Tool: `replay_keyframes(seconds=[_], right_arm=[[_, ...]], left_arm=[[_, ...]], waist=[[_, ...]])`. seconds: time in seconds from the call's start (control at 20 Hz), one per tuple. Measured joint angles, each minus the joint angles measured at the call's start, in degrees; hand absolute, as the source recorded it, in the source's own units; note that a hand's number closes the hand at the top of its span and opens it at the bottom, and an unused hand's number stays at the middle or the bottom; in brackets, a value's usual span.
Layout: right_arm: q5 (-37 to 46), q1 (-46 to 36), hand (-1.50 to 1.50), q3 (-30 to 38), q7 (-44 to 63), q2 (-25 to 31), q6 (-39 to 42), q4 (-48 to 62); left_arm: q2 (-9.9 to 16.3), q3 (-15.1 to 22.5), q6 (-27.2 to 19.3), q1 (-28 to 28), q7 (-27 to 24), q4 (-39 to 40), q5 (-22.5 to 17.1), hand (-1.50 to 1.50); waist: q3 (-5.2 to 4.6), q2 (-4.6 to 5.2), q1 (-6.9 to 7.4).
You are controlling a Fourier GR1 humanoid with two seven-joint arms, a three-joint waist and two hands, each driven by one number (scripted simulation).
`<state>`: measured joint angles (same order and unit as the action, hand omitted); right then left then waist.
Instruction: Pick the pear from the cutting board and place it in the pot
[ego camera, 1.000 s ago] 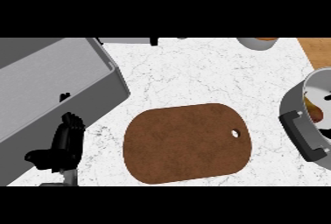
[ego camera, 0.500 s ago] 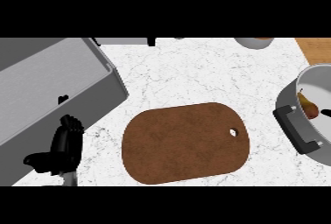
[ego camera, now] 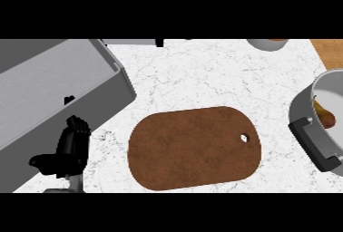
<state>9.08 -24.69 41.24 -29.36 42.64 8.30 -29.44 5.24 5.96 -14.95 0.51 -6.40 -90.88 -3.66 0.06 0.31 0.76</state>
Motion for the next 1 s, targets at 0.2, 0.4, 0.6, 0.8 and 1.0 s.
replay_keyframes(seconds=[0.2, 0.4, 0.6, 0.8, 1.0], right_arm=[[-1.4, 0.3, -1.50, 2.0, -5.0, 4.3, 2.9, 6.3], [-2.1, 1.3, -1.50, 3.4, -9.1, 7.8, 5.7, 11.1], [-2.4, 2.5, -1.50, 4.0, -12.1, 10.0, 7.0, 14.2], [-3.8, 2.9, -1.50, 5.7, -13.0, 11.9, 7.0, 16.8], [-5.6, 3.4, -1.50, 7.7, -12.9, 13.7, 7.0, 18.6]], left_arm=[[-0.1, -0.4, 0.2, -1.1, -0.4, 1.2, -0.1, 0.00], [0.2, -0.3, 0.6, -0.4, 0.1, 0.1, -0.5, 0.00], [0.1, -0.5, 0.6, -0.6, 0.3, 0.2, -0.6, 0.00], [0.3, -0.6, 0.8, -0.3, 0.0, 0.1, -0.8, 0.00], [0.5, -0.7, 1.1, 0.0, 0.2, -0.4, -1.1, 0.00]], waist=[[0.11, 0.14, 0.22], [0.19, 0.29, 0.58], [0.25, 0.26, 0.54], [0.28, 0.32, 0.66], [0.34, 0.40, 0.67]])
